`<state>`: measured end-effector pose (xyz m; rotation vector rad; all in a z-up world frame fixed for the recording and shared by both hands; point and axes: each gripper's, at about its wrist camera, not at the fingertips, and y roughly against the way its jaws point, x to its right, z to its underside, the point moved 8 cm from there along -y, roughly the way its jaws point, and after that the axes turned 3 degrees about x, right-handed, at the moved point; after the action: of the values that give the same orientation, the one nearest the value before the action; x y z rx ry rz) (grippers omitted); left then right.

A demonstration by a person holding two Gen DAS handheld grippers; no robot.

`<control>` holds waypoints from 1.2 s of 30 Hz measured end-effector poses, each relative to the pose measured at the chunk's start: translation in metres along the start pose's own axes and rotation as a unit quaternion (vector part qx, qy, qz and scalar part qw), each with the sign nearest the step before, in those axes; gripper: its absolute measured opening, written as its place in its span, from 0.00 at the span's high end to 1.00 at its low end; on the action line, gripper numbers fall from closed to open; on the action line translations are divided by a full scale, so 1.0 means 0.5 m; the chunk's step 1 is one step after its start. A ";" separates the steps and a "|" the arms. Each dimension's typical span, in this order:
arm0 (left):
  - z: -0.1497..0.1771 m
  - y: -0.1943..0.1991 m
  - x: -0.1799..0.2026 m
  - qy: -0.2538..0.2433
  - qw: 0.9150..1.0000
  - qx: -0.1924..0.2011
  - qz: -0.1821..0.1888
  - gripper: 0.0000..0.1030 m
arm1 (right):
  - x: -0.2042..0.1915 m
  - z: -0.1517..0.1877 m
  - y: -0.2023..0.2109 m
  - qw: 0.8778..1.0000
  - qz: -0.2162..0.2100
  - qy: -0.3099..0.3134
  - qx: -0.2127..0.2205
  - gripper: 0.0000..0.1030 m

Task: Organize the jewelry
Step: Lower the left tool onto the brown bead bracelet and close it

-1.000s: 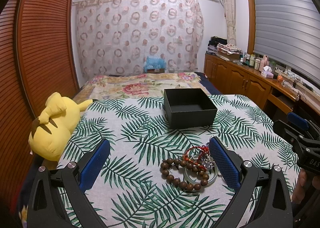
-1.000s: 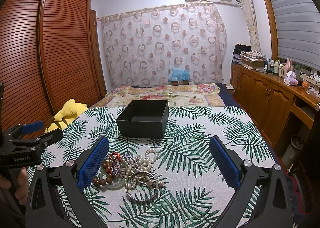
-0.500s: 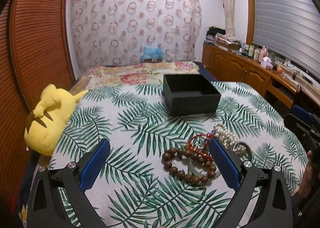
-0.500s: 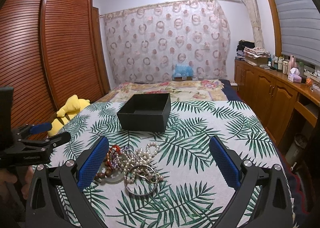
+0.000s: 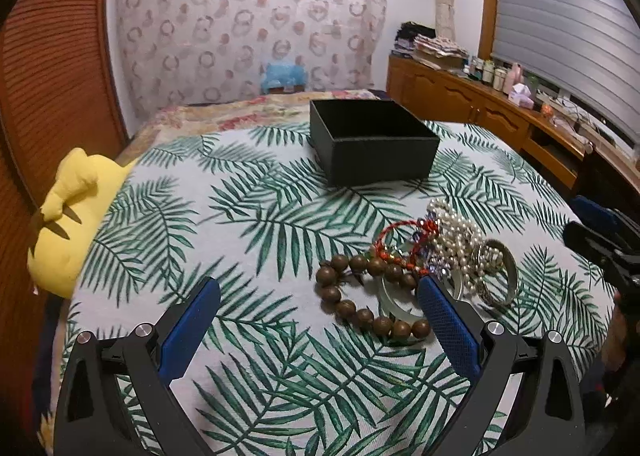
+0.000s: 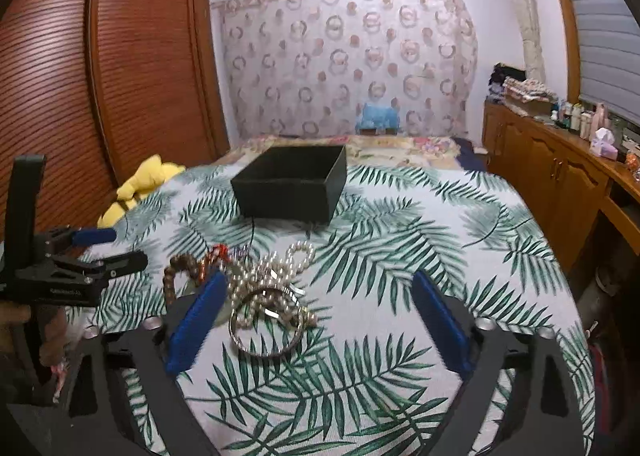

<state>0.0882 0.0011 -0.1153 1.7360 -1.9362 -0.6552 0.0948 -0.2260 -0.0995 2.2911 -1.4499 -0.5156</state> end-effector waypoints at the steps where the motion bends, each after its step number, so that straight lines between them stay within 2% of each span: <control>1: 0.004 -0.004 0.001 -0.002 1.000 -0.005 0.003 0.07 | 0.000 0.006 -0.006 1.000 -0.001 0.003 -0.007 0.24; 2: 0.008 -0.008 0.003 -0.002 1.000 -0.008 0.009 0.07 | -0.002 0.014 -0.014 1.000 -0.003 0.006 -0.018 0.26; 4: 0.013 -0.014 0.006 -0.003 1.000 -0.014 0.018 0.07 | -0.002 0.026 -0.029 0.999 -0.007 0.009 -0.037 0.39; 6: 0.021 -0.020 0.014 -0.007 0.999 -0.019 0.030 0.09 | -0.002 0.036 -0.041 0.998 -0.013 0.009 -0.052 0.46; 8: 0.026 -0.026 0.020 -0.008 0.999 -0.029 0.041 0.24 | -0.004 0.044 -0.050 0.998 -0.017 0.013 -0.064 0.52; 12: 0.029 -0.042 0.025 0.000 0.998 -0.041 0.057 0.36 | -0.008 0.059 -0.066 0.996 -0.028 0.015 -0.087 0.63; 13: 0.028 -0.047 0.027 0.003 0.997 -0.046 0.063 0.41 | -0.008 0.063 -0.070 0.995 -0.030 0.017 -0.093 0.66; 18: 0.021 -0.072 0.025 0.003 0.997 -0.054 0.064 0.49 | -0.015 0.068 -0.081 0.994 -0.038 0.020 -0.105 0.81; 19: 0.021 -0.078 0.025 0.001 0.997 -0.057 0.061 0.58 | -0.016 0.068 -0.084 0.993 -0.038 0.022 -0.106 0.83; 20: 0.021 -0.084 0.024 0.001 0.996 -0.060 0.059 0.63 | -0.016 0.067 -0.086 0.993 -0.039 0.024 -0.107 0.83; 27: 0.024 -0.104 0.018 -0.005 0.997 -0.067 0.045 0.69 | -0.018 0.059 -0.105 0.992 -0.039 0.034 -0.112 0.86; 31: 0.021 -0.105 0.010 -0.006 0.997 -0.066 0.042 0.85 | -0.018 0.059 -0.109 0.992 -0.042 0.038 -0.112 0.92; 36: 0.013 -0.095 0.006 -0.003 0.997 -0.051 0.049 0.86 | -0.015 0.051 -0.101 0.993 -0.045 0.039 -0.103 0.96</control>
<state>0.1206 -0.0061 -0.1498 1.5677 -1.9425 -0.7112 0.1180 -0.2020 -0.1461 2.1948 -1.2020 -0.5674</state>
